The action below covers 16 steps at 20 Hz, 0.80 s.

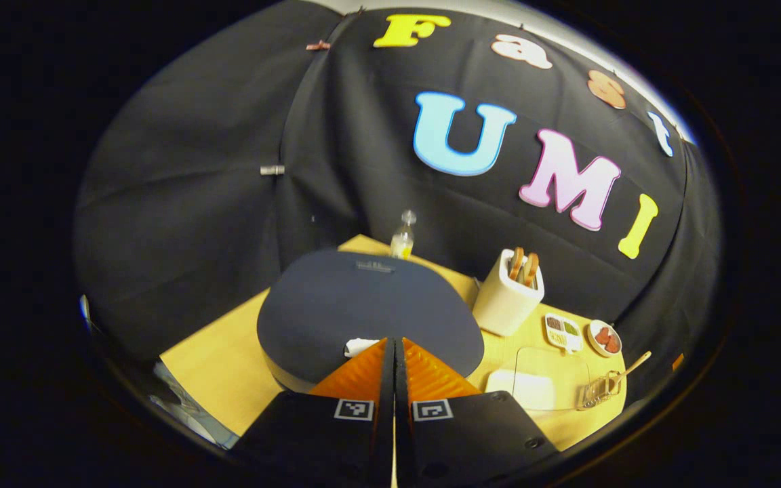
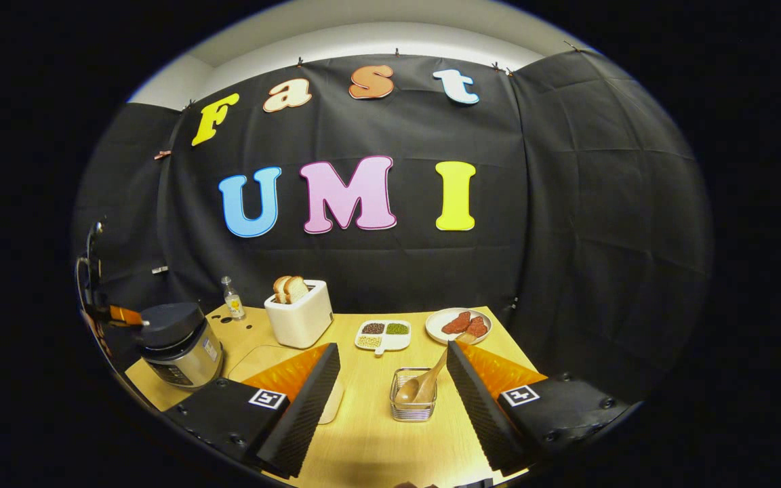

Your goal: Close the left gripper, press the button to open the rice cooker; take a wooden spoon from the chopstick holder with the right hand, scoop a spoonful of rice and pour it into the rice cooker, then put the wooden spoon back into the chopstick holder.

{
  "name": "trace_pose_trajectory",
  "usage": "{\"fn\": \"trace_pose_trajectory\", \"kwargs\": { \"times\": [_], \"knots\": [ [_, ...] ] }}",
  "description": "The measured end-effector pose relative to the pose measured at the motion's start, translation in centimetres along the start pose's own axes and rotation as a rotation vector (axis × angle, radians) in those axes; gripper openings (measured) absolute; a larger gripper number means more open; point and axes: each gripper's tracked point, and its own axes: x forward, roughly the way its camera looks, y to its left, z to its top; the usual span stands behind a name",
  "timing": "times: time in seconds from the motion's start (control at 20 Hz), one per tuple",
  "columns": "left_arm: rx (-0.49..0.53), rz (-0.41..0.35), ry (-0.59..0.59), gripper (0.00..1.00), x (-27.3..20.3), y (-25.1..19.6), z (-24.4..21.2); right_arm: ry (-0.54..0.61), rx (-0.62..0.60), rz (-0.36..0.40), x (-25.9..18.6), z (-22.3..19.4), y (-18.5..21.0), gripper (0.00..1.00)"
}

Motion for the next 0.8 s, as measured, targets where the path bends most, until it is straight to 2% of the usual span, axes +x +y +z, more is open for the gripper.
{"fn": "trace_pose_trajectory", "kwargs": {
  "times": [0.1,0.2,0.35,0.45,0.6,0.75,0.8],
  "knots": [
    [-0.008,0.013,-0.135,0.08,-2.0,-1.1,4.6,0.0,-0.003,0.001,1.0,-0.2,-1.0,0.98],
    [-0.029,0.018,-0.227,0.08,-3.9,-2.1,7.3,0.004,-0.004,-0.002,2.0,-0.5,-2.0,0.99],
    [-0.001,0.033,-0.253,0.09,-6.0,-3.4,7.4,0.021,-0.004,-0.008,3.6,-1.4,-3.4,0.98],
    [0.035,0.042,-0.25,0.19,-7.1,-4.1,6.4,0.034,-0.003,-0.013,4.8,-2.1,-4.4,0.99],
    [0.037,0.031,-0.232,0.59,-8.5,-5.5,4.6,0.063,0.01,-0.027,6.3,-3.2,-5.6,0.99],
    [0.067,0.106,-0.217,0.99,-9.3,-4.4,2.9,0.13,0.081,0.003,7.5,-4.8,-5.5,0.98],
    [0.079,0.117,-0.215,0.96,-9.5,-4.2,2.5,0.137,0.1,0.009,7.9,-4.9,-5.6,0.99]
  ]
}}
